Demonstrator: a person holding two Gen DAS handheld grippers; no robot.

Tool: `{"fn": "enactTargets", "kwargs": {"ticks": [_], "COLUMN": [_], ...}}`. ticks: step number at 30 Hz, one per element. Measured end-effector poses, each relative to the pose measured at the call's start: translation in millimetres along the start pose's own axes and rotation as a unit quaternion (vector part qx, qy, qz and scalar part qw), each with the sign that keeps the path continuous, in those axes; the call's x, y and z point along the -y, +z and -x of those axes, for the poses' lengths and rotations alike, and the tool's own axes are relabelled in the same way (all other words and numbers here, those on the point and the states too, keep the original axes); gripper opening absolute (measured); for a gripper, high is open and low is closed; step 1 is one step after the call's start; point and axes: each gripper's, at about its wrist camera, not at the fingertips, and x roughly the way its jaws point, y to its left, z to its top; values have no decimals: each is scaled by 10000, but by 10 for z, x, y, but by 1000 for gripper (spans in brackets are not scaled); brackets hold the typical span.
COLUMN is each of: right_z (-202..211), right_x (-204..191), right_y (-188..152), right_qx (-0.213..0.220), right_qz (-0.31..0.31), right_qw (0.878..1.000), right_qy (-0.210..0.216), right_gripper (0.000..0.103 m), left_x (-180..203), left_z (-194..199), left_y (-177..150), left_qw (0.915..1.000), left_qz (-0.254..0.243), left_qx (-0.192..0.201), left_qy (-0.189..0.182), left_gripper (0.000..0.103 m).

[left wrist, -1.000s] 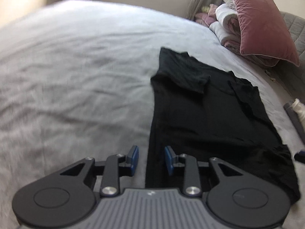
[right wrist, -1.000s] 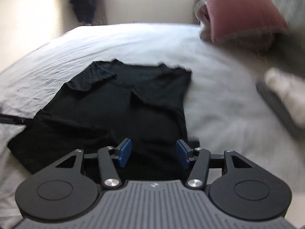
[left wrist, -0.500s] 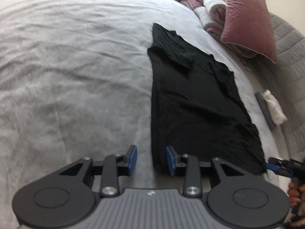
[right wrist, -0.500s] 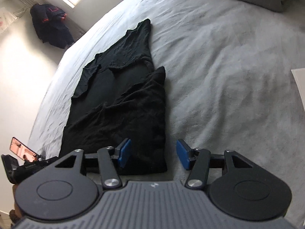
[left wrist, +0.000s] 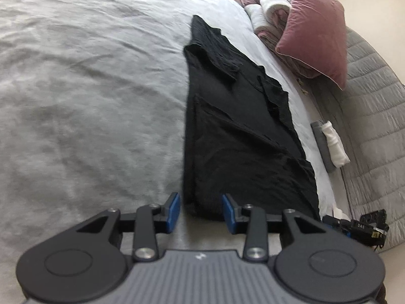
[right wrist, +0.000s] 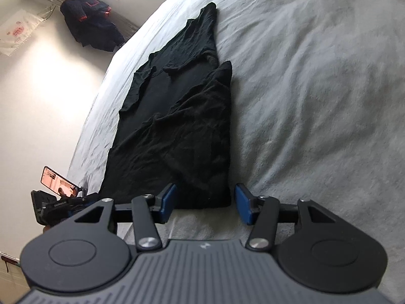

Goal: Fold clothes

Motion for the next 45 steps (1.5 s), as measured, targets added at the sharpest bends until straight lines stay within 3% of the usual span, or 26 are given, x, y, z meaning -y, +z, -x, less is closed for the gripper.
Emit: {"fn": "enactTargets", "kwargs": {"ticks": [6,7,9,12,19,29,38,45], "right_z": [-100,-117,-161,-200,-127,0,34,47], "right_x": [-110,-143,-135,-110,-181,-291,-557,-652], "right_y": [-60,-71,-75,-70,-15,165,359,735], "right_qx": [112,101,-20,-103,125,942,1555,2022], "right_qz": [288,357,294,169,129,15,304,341], "right_qw": [9995,9993,9995,9996,9989,9936,9841,9752], "right_qy": [90,69,110,184,440,620,801,836], "right_gripper": [53,48,18,14,12,11,11,11], "left_x": [-49,-39,-34,-88,-177,-191,-56,72], "left_z": [-39,-39,-41,-36,20,119,263,228], "left_y": [1,0,-1,1,7,108,245,615], "left_qw": [9994,9995,9995,9988,9956,9831,9645,9534], "left_qz": [310,287,294,468,833,1412,1768,1972], "left_qx": [0,-2,-15,-58,59,589,1422,1794], "left_qy": [-166,-150,-115,-116,-413,-1010,-1350,-1409], "left_gripper": [35,34,27,9,5,5,4,4]}}
